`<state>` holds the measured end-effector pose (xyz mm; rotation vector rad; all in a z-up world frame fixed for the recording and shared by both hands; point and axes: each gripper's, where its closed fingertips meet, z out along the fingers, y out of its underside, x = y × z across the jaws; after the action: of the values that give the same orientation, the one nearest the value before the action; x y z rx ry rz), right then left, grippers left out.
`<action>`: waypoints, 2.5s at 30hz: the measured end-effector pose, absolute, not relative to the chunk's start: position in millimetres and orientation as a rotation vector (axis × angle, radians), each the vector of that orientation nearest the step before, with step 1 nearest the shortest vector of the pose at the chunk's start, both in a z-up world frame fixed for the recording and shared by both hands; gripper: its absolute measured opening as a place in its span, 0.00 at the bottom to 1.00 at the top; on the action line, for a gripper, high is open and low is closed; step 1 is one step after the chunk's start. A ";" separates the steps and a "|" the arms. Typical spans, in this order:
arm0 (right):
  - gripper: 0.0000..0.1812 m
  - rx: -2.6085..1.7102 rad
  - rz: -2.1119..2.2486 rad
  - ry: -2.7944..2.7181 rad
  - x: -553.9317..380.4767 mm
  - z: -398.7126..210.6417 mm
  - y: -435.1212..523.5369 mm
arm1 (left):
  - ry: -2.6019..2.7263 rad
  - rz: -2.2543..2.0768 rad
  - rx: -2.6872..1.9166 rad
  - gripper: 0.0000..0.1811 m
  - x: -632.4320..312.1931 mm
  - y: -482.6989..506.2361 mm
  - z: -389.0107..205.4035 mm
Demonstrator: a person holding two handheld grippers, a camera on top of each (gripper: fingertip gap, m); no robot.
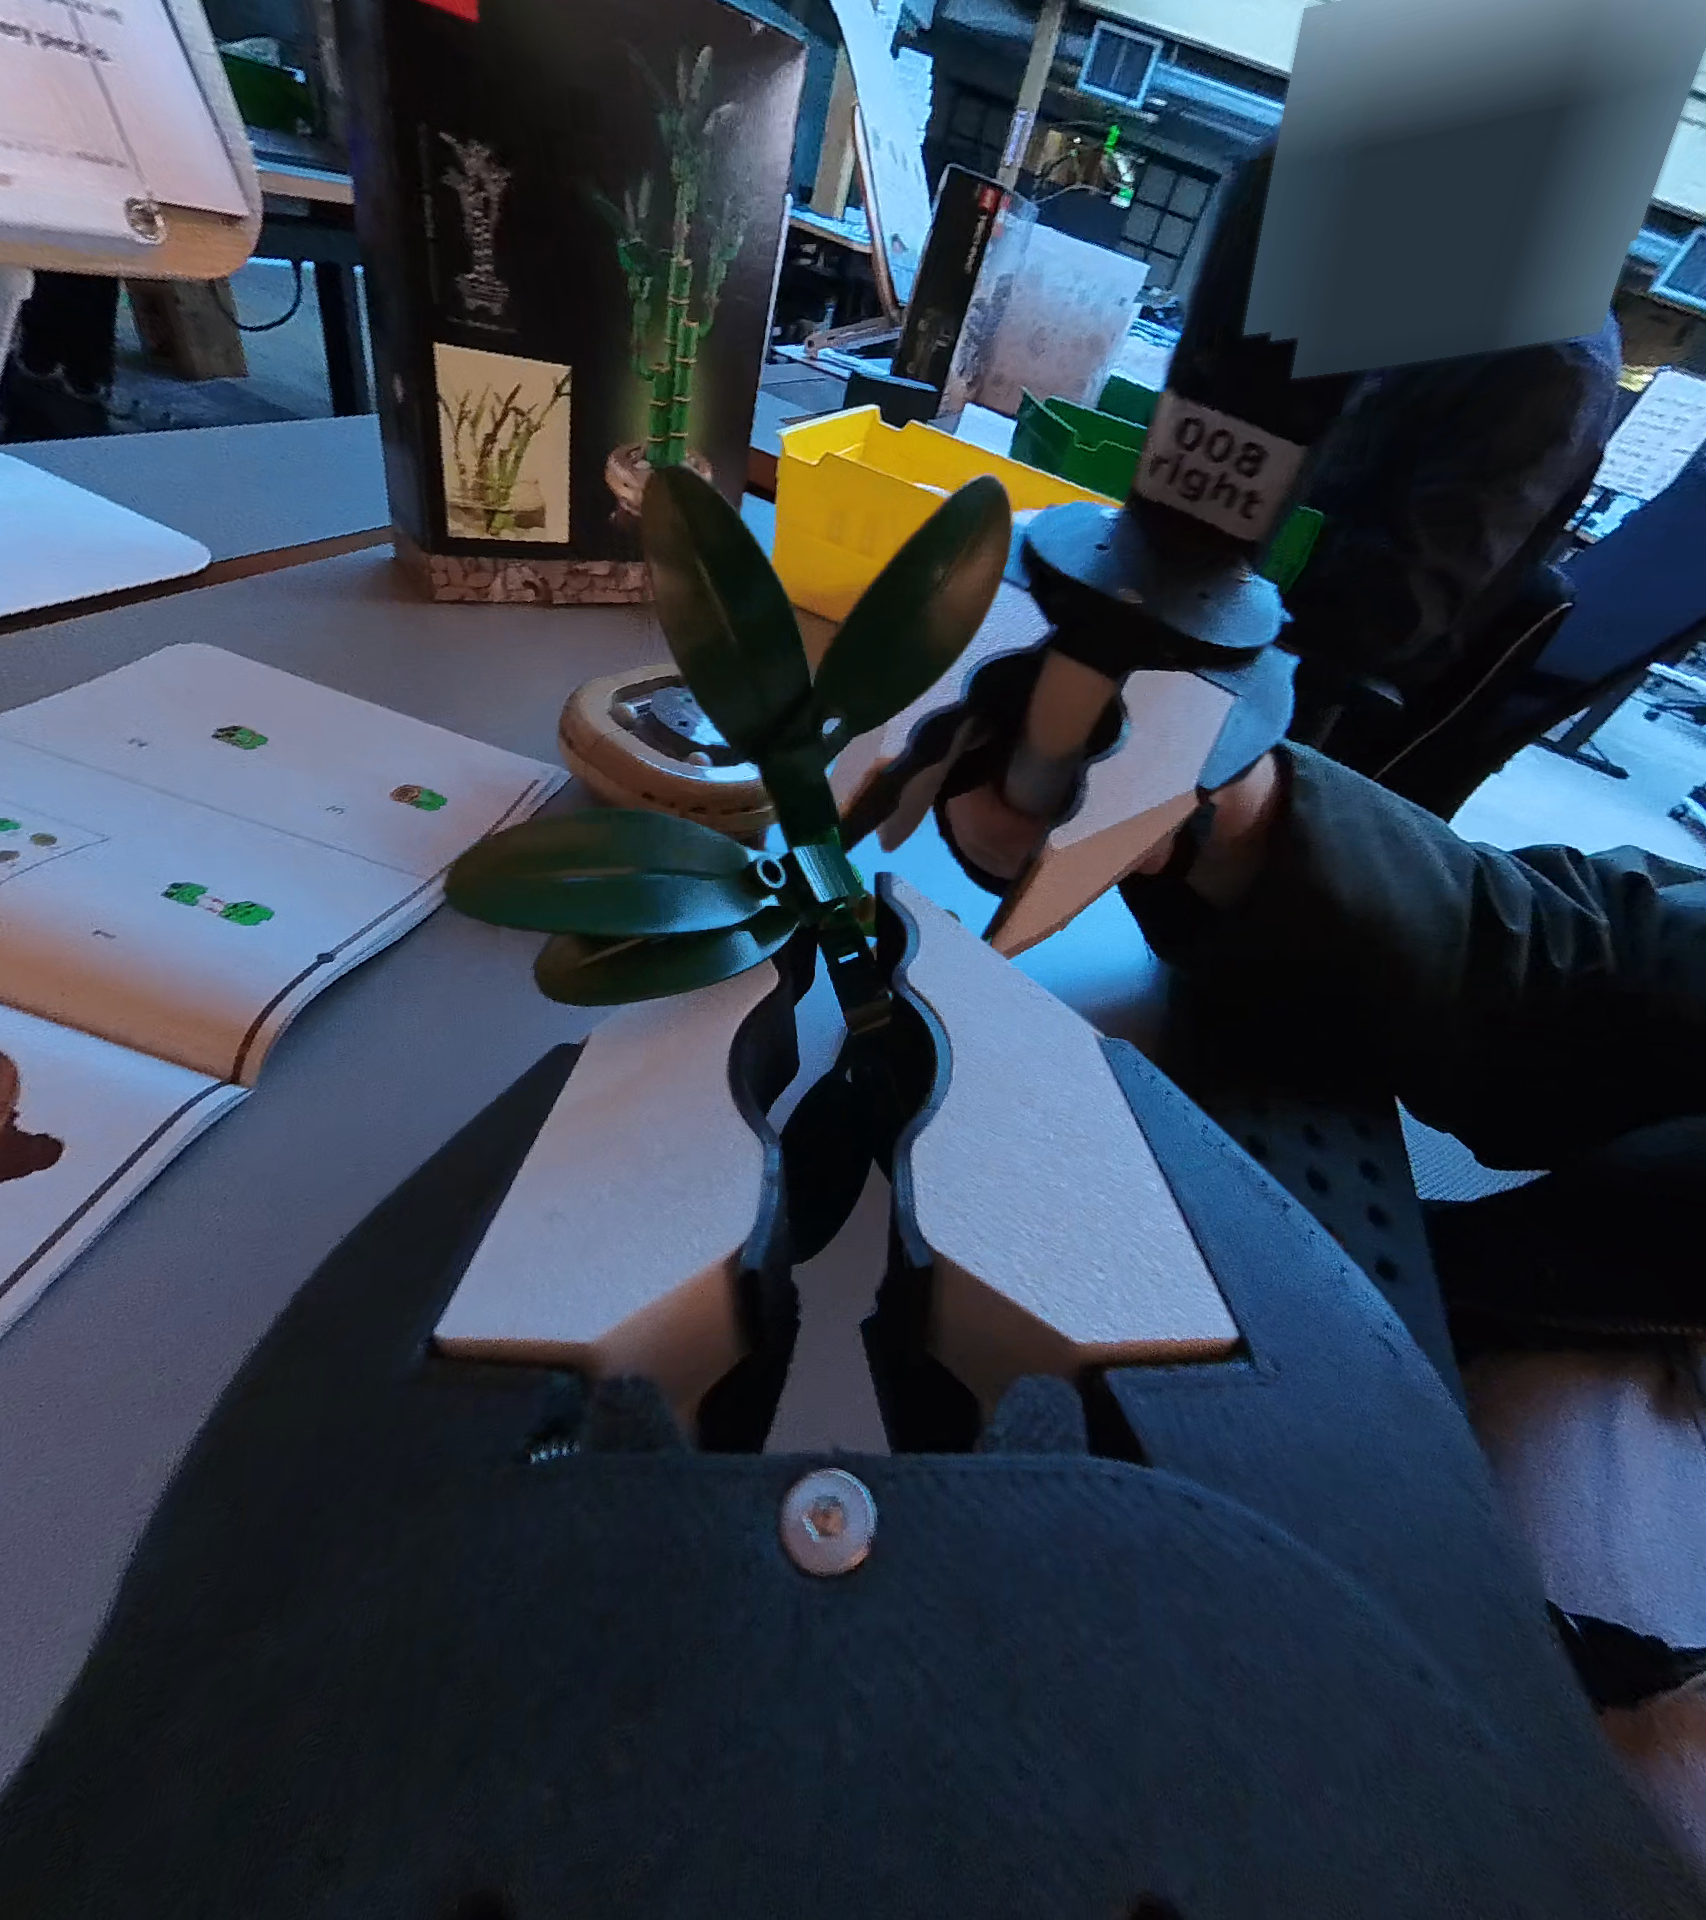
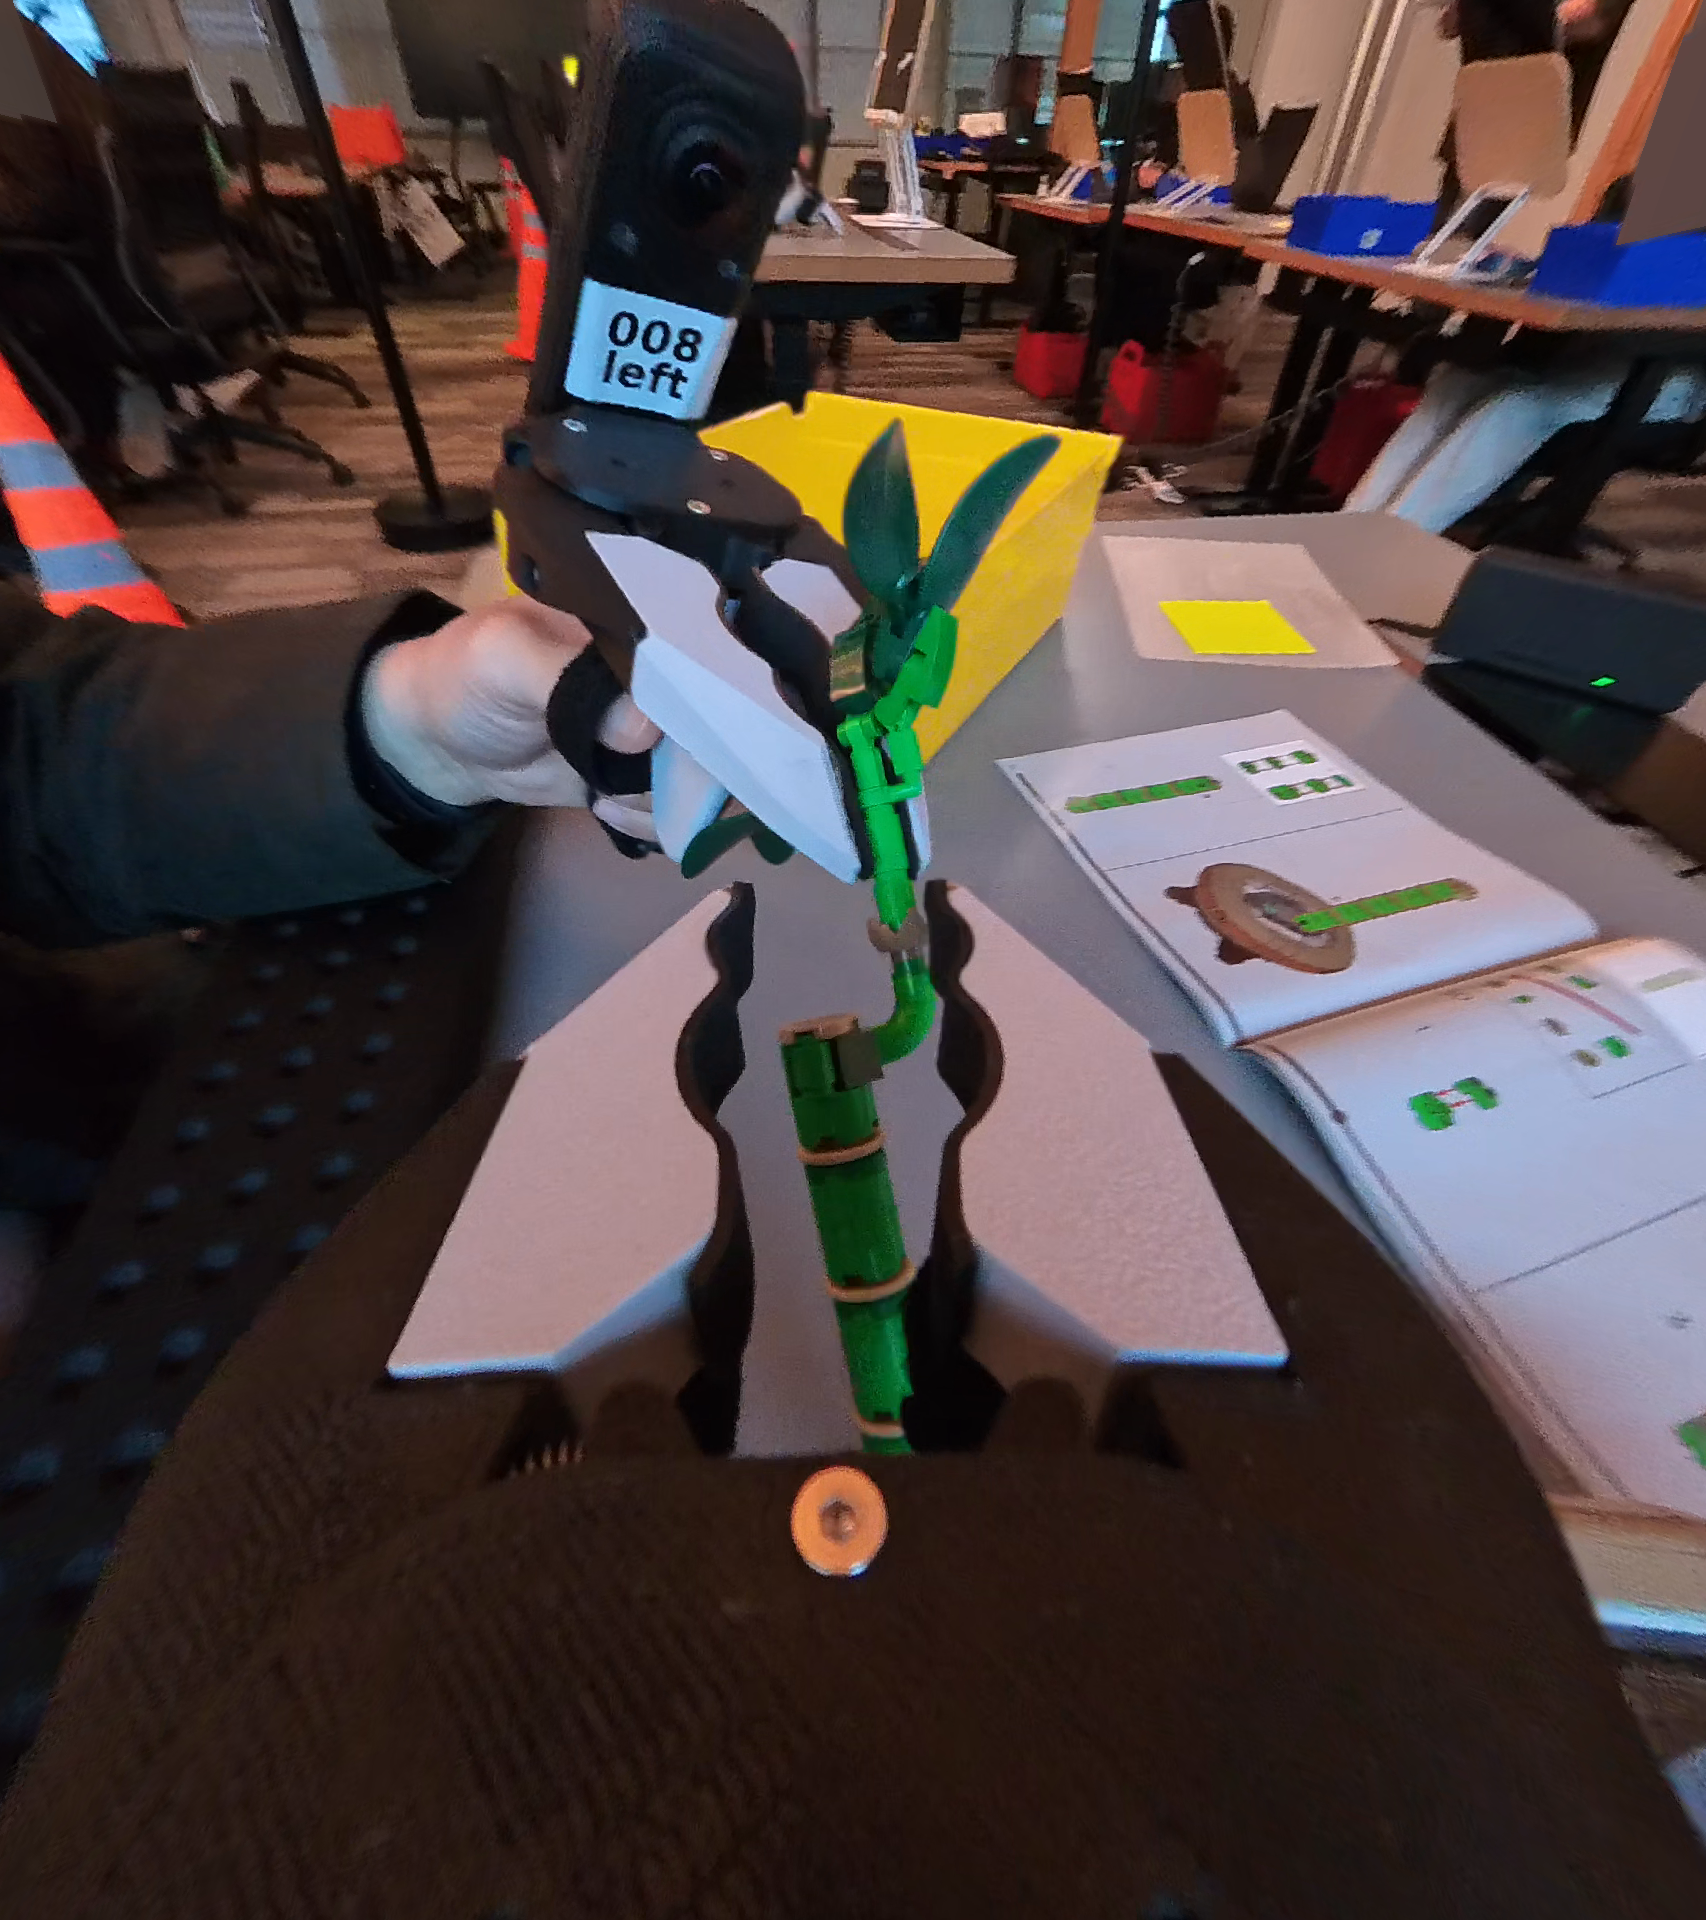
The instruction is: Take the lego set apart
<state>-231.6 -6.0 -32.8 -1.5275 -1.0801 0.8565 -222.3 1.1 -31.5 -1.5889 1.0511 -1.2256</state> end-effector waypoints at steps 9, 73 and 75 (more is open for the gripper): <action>0.11 -1.467 1.096 -0.923 -226.2 -7.3 -7.3 | 1.177 -1.204 -1.516 0.05 -213.2 -17.0 -32.2; 0.04 -1.628 1.368 -0.864 -227.5 -25.1 -7.9 | 0.949 -1.520 -1.468 0.09 -227.5 -8.4 -4.9; 0.04 -1.629 1.351 -0.869 -227.5 -26.0 -7.2 | 0.932 -1.545 -1.472 0.10 -227.8 -7.7 -4.4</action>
<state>-227.5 -7.2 -26.0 -1.6289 -0.8691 1.3511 -227.8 -7.7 -4.4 -1.4720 0.9316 -1.5447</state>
